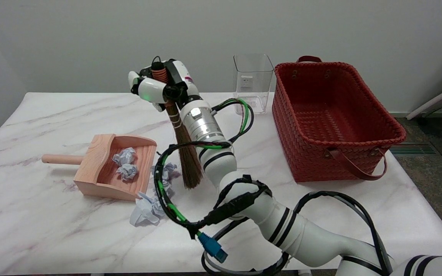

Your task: Sweep the paper ball into the dustpan.

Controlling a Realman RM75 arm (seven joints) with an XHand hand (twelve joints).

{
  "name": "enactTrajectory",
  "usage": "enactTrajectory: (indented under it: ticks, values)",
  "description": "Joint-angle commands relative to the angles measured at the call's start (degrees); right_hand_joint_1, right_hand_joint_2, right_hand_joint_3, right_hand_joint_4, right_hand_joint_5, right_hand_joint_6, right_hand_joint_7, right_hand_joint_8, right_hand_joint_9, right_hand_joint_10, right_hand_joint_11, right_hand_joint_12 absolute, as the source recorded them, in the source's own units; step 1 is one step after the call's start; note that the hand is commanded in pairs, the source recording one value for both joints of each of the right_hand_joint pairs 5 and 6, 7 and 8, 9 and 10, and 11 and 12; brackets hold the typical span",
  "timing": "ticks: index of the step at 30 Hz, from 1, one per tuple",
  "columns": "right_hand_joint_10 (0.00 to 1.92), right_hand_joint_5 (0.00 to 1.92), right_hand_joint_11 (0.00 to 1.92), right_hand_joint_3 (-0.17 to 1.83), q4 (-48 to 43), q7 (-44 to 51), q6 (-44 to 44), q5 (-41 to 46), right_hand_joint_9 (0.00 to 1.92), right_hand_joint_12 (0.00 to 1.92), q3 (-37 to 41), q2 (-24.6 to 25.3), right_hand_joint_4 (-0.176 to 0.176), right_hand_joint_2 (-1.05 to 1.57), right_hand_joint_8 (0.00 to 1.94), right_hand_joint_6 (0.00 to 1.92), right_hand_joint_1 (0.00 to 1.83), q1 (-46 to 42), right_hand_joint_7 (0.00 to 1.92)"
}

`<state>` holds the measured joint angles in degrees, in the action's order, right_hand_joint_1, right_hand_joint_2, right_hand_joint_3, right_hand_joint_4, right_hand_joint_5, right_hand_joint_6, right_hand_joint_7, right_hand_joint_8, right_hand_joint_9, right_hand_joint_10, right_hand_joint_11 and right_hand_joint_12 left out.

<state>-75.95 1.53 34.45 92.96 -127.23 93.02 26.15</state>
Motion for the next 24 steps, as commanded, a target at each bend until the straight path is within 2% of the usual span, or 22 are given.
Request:
enactTrajectory:
  ticks: [1,4,13,18,24]
  values:
    - [1.92,1.92,1.83,1.36,8.0,1.8,-0.7,-7.1,1.92,1.83,-1.5,6.6,0.000,1.45,1.92,1.92,0.95,0.3,1.92]
    - [1.92,1.92,1.84,1.39,11.8,-1.4,-1.0,-8.5,1.92,1.84,-1.8,7.5,0.000,1.40,1.92,1.92,0.96,2.9,1.92]
    - [1.92,1.92,1.87,1.43,20.7,-19.8,0.6,-22.1,1.92,1.87,-1.9,9.2,0.000,1.25,1.92,1.92,0.96,4.2,1.92]
    - [1.92,1.92,1.89,1.46,25.7,-23.1,2.5,-23.8,1.92,1.89,-1.9,11.9,0.000,1.21,1.92,1.92,0.95,7.5,1.92]
    - [1.92,1.92,1.92,1.53,33.2,-27.8,4.7,-24.2,1.92,1.92,-2.0,16.4,0.000,1.04,1.92,1.92,0.91,13.1,1.92]
